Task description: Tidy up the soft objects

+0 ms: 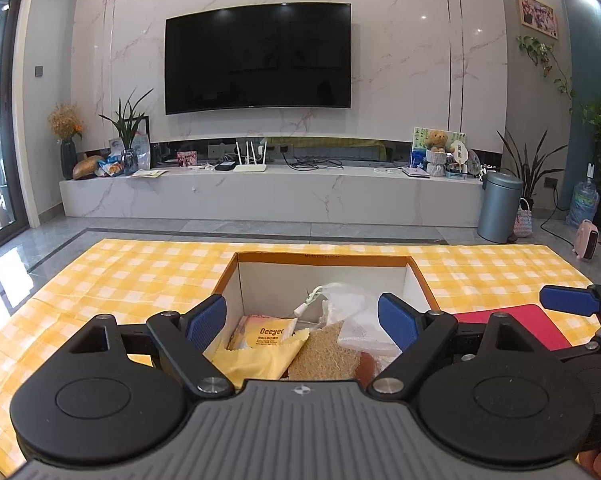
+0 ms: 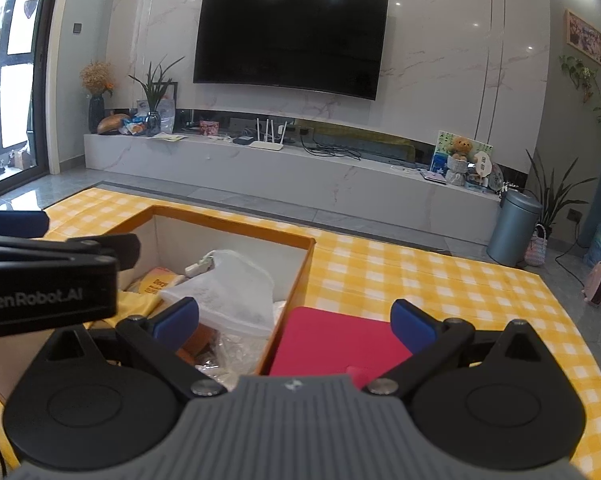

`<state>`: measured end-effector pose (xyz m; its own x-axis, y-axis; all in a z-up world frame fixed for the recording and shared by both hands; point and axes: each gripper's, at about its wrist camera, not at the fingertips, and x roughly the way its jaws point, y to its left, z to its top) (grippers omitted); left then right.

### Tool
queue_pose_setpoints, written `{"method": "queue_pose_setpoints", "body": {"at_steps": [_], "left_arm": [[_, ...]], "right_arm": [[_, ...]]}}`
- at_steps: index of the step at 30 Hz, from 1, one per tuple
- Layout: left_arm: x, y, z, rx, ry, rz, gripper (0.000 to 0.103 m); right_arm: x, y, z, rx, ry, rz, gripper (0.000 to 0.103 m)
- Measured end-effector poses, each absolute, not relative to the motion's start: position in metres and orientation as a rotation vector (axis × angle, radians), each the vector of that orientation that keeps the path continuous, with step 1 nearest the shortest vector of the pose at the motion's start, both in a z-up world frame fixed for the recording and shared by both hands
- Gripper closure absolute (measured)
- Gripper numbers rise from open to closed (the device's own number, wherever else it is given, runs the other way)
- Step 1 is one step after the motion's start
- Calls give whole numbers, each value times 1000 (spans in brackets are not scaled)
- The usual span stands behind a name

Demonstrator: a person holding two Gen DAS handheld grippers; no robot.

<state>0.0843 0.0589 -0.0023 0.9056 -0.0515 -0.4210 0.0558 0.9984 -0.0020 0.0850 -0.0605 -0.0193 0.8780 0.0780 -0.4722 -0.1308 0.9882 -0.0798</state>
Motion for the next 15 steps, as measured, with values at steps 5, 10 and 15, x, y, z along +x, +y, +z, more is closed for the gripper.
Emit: {"method": "queue_pose_setpoints", "body": {"at_steps": [5,10,15], "left_arm": [[84,57,-4,19,435,-50,3],[87,56,-6,5,448,-29,3],[88,59,-7,-16,463,-9,3]], "right_arm": [[85,-61,-20,-102,488,120,3],[84,-62,-20,-83,485,131,3],[81,-64,-20,-63,477,142,3]]}}
